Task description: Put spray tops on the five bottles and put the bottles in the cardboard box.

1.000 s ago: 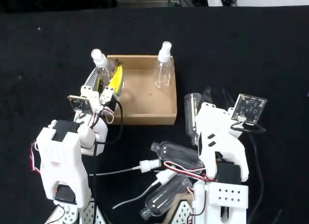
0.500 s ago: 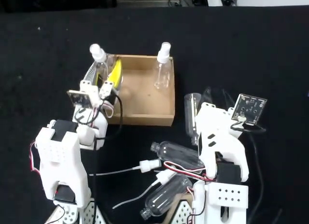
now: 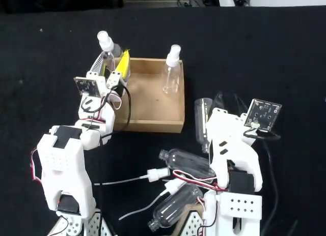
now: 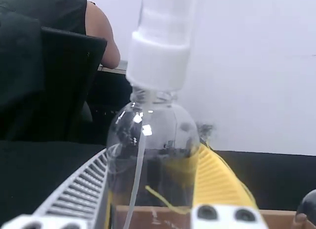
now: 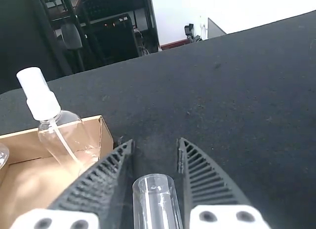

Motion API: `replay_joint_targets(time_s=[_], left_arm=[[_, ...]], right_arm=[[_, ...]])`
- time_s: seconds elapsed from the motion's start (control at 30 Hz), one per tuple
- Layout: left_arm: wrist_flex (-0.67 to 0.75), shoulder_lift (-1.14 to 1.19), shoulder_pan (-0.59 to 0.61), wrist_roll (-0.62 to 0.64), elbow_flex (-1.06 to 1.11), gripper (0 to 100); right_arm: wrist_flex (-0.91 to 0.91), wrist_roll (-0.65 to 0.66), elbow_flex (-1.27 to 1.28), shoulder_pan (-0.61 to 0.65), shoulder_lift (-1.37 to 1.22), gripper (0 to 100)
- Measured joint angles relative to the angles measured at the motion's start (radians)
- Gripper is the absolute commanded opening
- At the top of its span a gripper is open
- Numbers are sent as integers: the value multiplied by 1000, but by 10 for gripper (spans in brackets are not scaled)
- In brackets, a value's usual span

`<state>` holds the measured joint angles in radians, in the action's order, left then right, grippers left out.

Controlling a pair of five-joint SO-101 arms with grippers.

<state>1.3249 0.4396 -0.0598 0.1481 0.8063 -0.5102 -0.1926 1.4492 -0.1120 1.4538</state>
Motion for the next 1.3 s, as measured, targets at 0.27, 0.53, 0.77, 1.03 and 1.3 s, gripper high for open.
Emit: replay_joint_targets(time_s=[0.27, 0.53, 0.77, 1.03, 1.3], left_arm=[[-17, 78, 0, 0, -66, 30], [-9, 230, 2, -5, -196, 30], [-8, 255, 3, -6, -227, 30], [-8, 255, 3, -6, -227, 76], [-8, 255, 3, -6, -229, 179]], right_arm=[[0, 0, 0, 0, 0, 113], [0, 0, 0, 0, 0, 113], [0, 0, 0, 0, 0, 113], [0, 0, 0, 0, 0, 113], [0, 0, 0, 0, 0, 113]])
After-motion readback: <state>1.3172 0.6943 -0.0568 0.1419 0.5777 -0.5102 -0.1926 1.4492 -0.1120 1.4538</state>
